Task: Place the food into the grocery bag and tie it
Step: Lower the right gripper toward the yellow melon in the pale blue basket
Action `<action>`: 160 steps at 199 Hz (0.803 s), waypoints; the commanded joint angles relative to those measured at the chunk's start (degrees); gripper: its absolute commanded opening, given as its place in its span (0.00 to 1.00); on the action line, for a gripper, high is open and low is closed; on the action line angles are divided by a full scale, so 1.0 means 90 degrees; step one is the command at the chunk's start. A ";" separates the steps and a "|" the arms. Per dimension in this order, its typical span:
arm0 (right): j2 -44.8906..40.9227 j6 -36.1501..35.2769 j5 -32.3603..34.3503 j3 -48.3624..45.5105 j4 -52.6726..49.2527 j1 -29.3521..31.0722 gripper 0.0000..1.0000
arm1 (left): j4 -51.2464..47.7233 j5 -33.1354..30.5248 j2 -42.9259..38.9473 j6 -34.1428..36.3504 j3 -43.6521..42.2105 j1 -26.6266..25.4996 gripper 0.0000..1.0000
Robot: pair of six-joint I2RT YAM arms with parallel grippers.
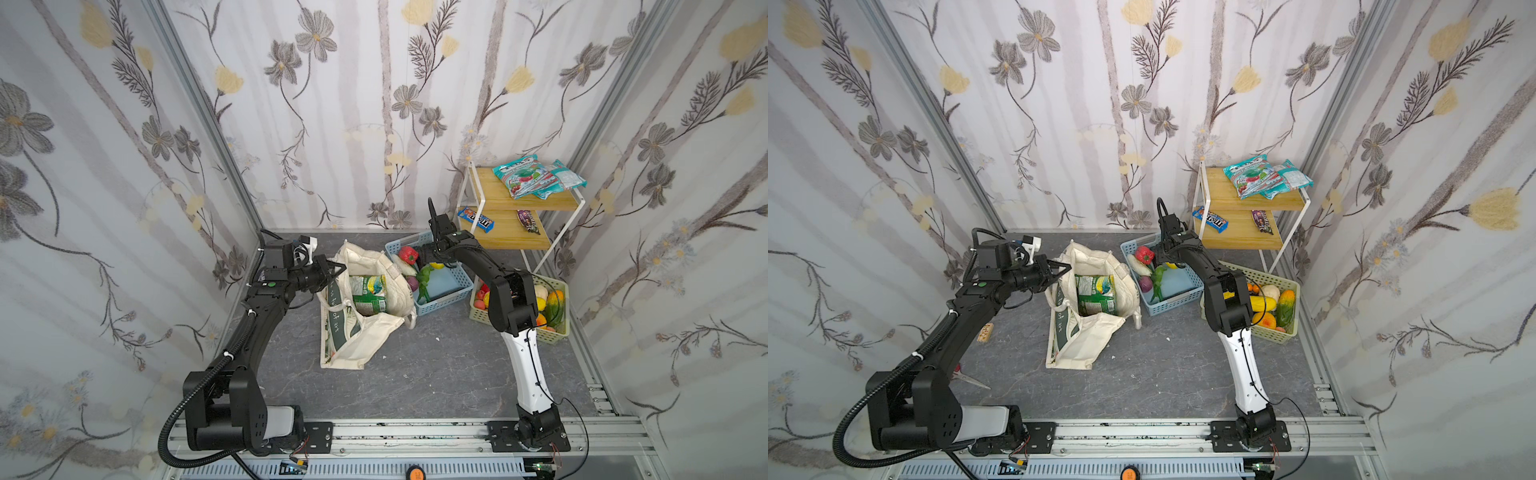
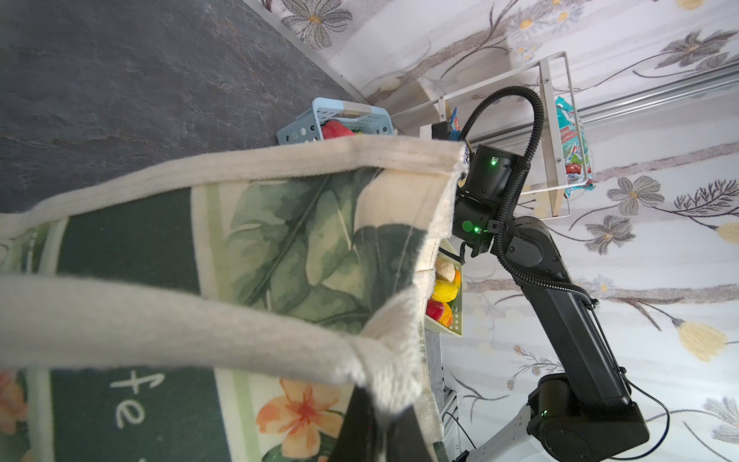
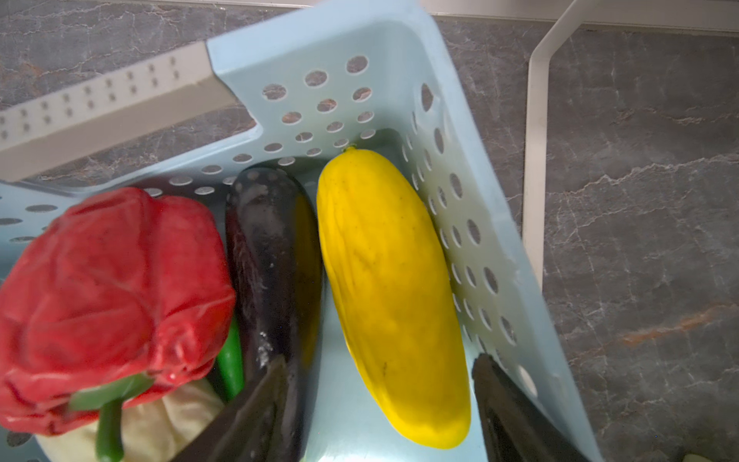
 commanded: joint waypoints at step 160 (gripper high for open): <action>0.0354 -0.0298 -0.0265 0.0649 -0.1217 -0.0194 0.67 | 0.0242 -0.0069 -0.0183 -0.0021 -0.0275 -0.0065 0.00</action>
